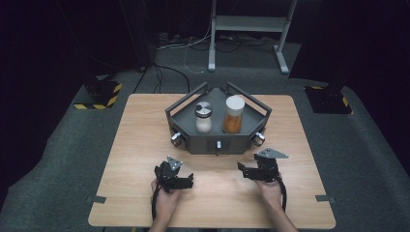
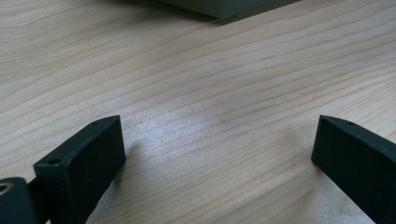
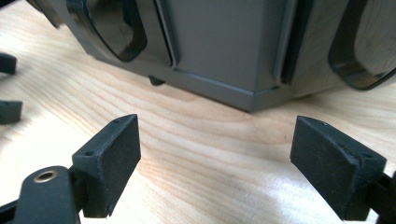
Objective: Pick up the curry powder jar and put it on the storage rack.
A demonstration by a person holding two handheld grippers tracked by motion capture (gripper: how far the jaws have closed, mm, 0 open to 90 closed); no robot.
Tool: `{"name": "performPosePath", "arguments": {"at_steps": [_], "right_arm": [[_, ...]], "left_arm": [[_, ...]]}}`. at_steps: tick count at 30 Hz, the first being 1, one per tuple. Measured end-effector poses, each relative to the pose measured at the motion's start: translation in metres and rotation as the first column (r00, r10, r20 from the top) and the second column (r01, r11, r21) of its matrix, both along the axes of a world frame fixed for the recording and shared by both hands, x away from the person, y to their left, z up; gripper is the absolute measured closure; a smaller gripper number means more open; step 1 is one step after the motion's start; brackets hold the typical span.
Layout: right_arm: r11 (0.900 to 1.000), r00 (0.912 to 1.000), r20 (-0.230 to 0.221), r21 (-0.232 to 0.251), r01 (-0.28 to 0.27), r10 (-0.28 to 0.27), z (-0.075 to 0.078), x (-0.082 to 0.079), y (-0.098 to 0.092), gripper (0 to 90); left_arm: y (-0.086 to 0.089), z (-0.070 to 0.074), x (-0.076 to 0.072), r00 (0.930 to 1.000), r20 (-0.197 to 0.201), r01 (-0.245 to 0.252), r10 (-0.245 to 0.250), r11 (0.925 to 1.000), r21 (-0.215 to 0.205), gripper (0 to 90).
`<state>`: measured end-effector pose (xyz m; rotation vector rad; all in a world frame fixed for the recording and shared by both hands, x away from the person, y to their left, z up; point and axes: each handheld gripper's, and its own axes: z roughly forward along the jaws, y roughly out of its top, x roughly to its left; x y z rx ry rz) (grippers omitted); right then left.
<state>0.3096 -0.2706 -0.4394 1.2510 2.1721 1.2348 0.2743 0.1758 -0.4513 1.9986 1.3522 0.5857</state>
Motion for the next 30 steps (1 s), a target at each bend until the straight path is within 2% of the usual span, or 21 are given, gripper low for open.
{"name": "performPosePath", "arguments": {"at_steps": [10, 14, 24, 30], "right_arm": [[0.999, 0.9998, -0.015, -0.04, -0.01, 0.009, -0.01, -0.003, 0.01, 16.2], [0.997, 0.9998, -0.012, -0.082, -0.017, 0.016, -0.01, -0.004, 0.017, 16.2], [0.994, 0.9995, -0.021, -0.103, -0.024, 0.022, -0.014, -0.004, 0.022, 16.0], [0.993, 0.9996, -0.027, -0.114, -0.01, 0.007, -0.015, -0.004, 0.026, 15.4]], "left_arm": [[0.0, 0.0, 0.0, 1.0, 0.0, 0.0, 0.0, 1.0, 0.0, 2.7], [0.0, 0.0, 0.0, 1.0, 0.0, 0.001, -0.001, 1.0, 0.0, 2.7], [0.0, 0.0, 0.0, 1.0, 0.0, 0.001, -0.001, 1.0, 0.0, 2.7], [0.0, 0.0, 0.0, 1.0, 0.0, 0.002, -0.002, 1.0, -0.001, 2.7]]}}
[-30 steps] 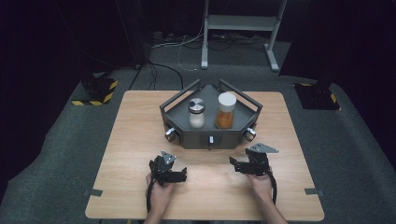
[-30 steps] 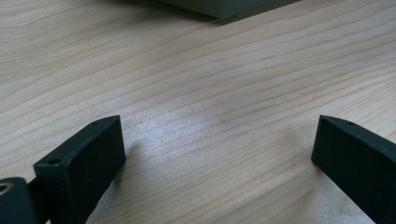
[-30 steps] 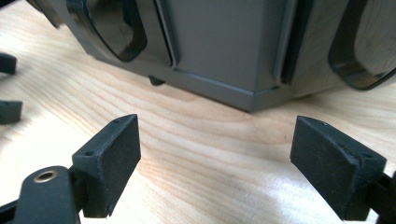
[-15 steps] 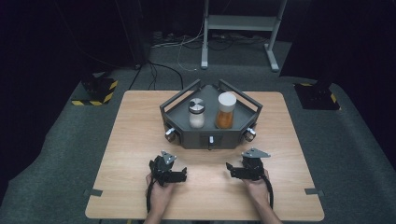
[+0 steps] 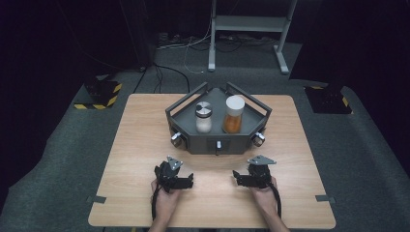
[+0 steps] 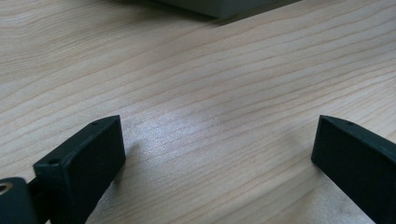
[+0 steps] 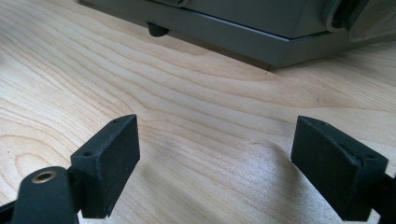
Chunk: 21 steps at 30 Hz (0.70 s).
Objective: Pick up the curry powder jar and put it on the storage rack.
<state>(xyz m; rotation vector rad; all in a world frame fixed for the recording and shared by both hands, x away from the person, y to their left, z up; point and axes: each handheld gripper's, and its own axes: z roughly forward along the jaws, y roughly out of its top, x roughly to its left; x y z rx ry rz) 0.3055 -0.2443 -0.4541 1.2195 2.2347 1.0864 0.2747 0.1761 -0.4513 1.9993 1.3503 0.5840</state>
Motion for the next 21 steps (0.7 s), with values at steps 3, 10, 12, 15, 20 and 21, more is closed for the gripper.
{"name": "performPosePath", "arguments": {"at_steps": [3, 10, 12, 15, 20, 21], "right_arm": [[1.0, 1.0, -0.006, -0.007, 0.004, -0.004, 0.001, 0.001, 0.002, 15.1], [0.998, 1.0, -0.009, -0.069, 0.0, 0.0, 0.004, 0.001, 0.012, 12.4], [0.997, 0.9999, -0.01, -0.073, -0.005, 0.004, 0.004, 0.002, 0.012, 12.2], [0.997, 0.9999, -0.011, -0.073, -0.005, 0.005, 0.004, 0.002, 0.012, 11.9], [0.997, 0.9999, -0.01, -0.074, -0.005, 0.004, 0.004, 0.002, 0.013, 11.6], [0.997, 0.9999, -0.011, -0.075, -0.004, 0.003, 0.004, 0.002, 0.013, 11.3]], "left_arm": [[0.0, 0.0, 0.0, 1.0, 0.0, 0.001, -0.001, 1.0, 0.0, 2.7], [0.0, 0.0, 0.0, 1.0, 0.001, 0.002, -0.002, 1.0, 0.0, 2.7], [0.0, 0.0, 0.0, 1.0, 0.001, 0.002, -0.002, 1.0, 0.001, 2.7], [0.0, 0.0, 0.0, 1.0, 0.001, 0.002, -0.002, 1.0, 0.0, 2.8], [0.0, 0.0, 0.0, 1.0, 0.002, 0.001, -0.001, 1.0, 0.001, 2.8], [0.0, 0.0, 0.0, 1.0, 0.002, 0.001, -0.001, 1.0, 0.002, 2.8]]}}
